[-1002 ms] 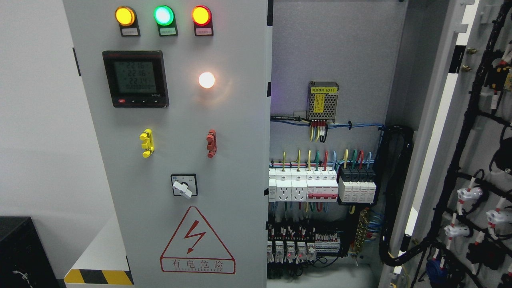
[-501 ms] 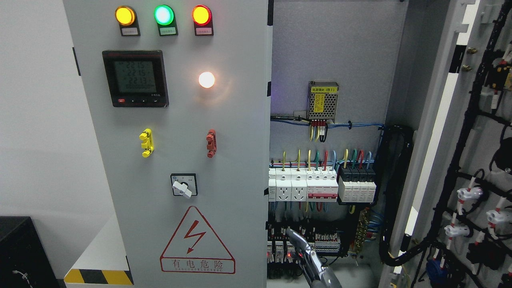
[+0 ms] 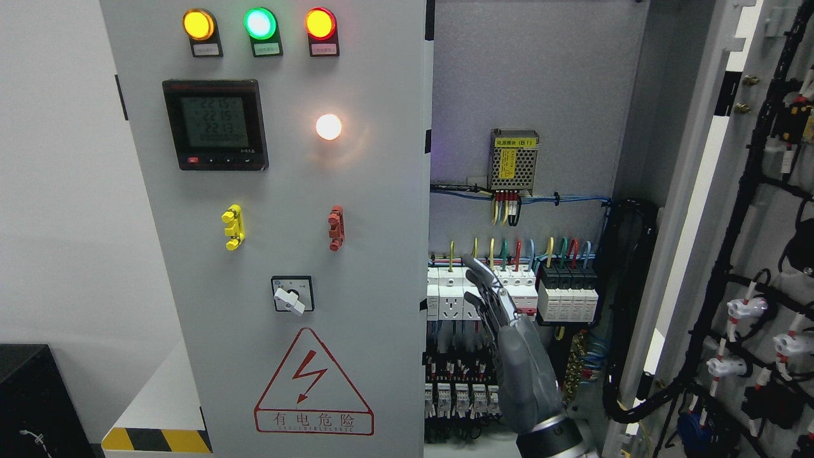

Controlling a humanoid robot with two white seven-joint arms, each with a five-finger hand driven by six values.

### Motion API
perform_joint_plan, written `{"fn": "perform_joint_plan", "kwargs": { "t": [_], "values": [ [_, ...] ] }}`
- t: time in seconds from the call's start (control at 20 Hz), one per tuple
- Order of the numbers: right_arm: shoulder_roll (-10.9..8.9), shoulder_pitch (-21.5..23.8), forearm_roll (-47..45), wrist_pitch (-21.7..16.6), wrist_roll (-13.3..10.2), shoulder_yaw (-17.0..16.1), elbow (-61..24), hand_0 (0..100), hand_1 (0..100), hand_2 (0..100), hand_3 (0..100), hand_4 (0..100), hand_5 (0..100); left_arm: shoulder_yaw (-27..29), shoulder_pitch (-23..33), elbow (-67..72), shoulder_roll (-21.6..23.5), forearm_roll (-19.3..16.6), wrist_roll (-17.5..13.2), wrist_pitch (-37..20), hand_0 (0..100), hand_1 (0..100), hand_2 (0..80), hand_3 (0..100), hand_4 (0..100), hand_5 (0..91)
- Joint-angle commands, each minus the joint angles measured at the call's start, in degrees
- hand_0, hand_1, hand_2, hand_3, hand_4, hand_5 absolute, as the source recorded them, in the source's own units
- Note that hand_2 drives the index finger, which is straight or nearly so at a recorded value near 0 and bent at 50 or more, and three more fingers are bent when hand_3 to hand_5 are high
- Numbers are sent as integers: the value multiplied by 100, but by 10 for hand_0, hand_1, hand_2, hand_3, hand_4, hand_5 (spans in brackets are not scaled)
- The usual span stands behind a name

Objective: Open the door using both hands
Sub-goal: 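Raise the right hand into the cabinet behind the warning-sign door edge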

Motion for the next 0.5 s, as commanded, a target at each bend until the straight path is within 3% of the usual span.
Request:
{"fn": "perform_joint_plan", "kwargs": {
  "t": [0.0,0.2,0.45],
  "values": [
    [226,-790,-1,250,9,-356,1489,0,0,0,0,0,0,-20,-21,5,-9,0,-2,-13,0,0,0,0,0,0],
    [217,-1194,-1,444,36,-488,1894,0,0,0,0,0,0,-20,-21,5,-9,0,-2,-13,0,0,0,0,0,0],
    [199,-1379,-9,453,53,-629,2150,0,0,0,0,0,0,-37,-12,49,0,17,-2,-4,0,0,0,0,0,0]
  ]
}}
